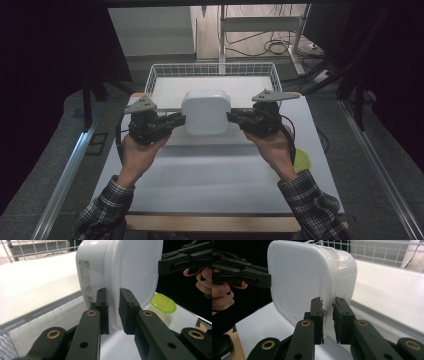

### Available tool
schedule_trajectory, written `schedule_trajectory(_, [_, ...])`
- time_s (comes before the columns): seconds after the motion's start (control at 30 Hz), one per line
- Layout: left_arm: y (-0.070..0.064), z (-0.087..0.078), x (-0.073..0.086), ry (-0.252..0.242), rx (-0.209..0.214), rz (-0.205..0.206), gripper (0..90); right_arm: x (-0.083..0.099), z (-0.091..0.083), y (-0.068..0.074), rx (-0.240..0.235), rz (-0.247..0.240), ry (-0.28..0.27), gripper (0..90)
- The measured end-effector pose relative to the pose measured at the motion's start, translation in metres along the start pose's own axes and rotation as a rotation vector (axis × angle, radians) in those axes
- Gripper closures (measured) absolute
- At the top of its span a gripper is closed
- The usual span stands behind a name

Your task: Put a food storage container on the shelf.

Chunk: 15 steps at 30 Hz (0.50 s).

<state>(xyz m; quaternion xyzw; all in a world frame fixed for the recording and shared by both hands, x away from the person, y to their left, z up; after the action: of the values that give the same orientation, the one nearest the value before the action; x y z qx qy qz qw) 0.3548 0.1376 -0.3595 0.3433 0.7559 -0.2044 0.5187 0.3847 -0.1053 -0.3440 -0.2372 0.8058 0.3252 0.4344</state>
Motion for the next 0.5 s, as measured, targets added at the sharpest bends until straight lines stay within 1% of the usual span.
schedule_trajectory(0.1, [0.007,0.002,-0.006,-0.001,-0.006,-0.006,79.0,-0.01,0.003,-0.001,0.002,-0.001,-0.009,78.3])
schedule_trajectory(0.13, [0.007,0.002,-0.006,-0.001,-0.006,-0.006,79.0,-0.01,0.003,-0.001,0.002,-0.001,-0.009,78.3])
schedule_trajectory(0.23, [0.012,0.004,-0.012,-0.002,-0.007,-0.011,79.0,-0.018,0.005,-0.003,0.003,0.003,-0.014,78.3])
schedule_trajectory(0.27, [0.016,0.006,-0.016,-0.002,-0.006,-0.012,78.9,-0.023,0.007,-0.004,0.004,0.008,-0.018,78.2])
schedule_trajectory(0.3, [0.016,0.006,-0.016,-0.002,-0.006,-0.012,78.9,-0.023,0.007,-0.004,0.004,0.008,-0.018,78.2])
schedule_trajectory(0.37, [0.021,0.008,-0.022,-0.003,-0.011,-0.012,78.9,-0.03,0.008,-0.006,0.008,0.01,-0.024,78.2])
schedule_trajectory(0.4, [0.021,0.008,-0.022,-0.003,-0.011,-0.012,78.9,-0.03,0.008,-0.006,0.008,0.01,-0.024,78.2])
schedule_trajectory(0.43, [0.023,0.008,-0.024,-0.003,-0.011,-0.01,78.8,-0.035,0.01,-0.008,0.009,0.011,-0.029,78.1])
schedule_trajectory(0.47, [0.024,0.009,-0.026,-0.005,-0.013,-0.012,78.8,-0.035,0.01,-0.008,0.009,0.011,-0.029,78.1])
schedule_trajectory(0.5, [0.027,0.011,-0.029,-0.006,-0.011,-0.015,78.8,-0.04,0.011,-0.009,0.008,0.013,-0.032,78.1])
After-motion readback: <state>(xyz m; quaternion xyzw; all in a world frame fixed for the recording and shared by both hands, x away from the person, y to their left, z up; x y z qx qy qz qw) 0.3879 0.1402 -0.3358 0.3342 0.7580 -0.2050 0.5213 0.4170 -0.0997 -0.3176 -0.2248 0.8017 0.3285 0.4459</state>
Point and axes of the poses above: each handheld gripper's, and its own axes: z roughly forward along the jaws, x roughly out of its underside, y roughly to its left, the point moved 5 cm from there along z, roughly forward along the jaws, and after that the axes turned 13 degrees about z, right-handed, at the moved point
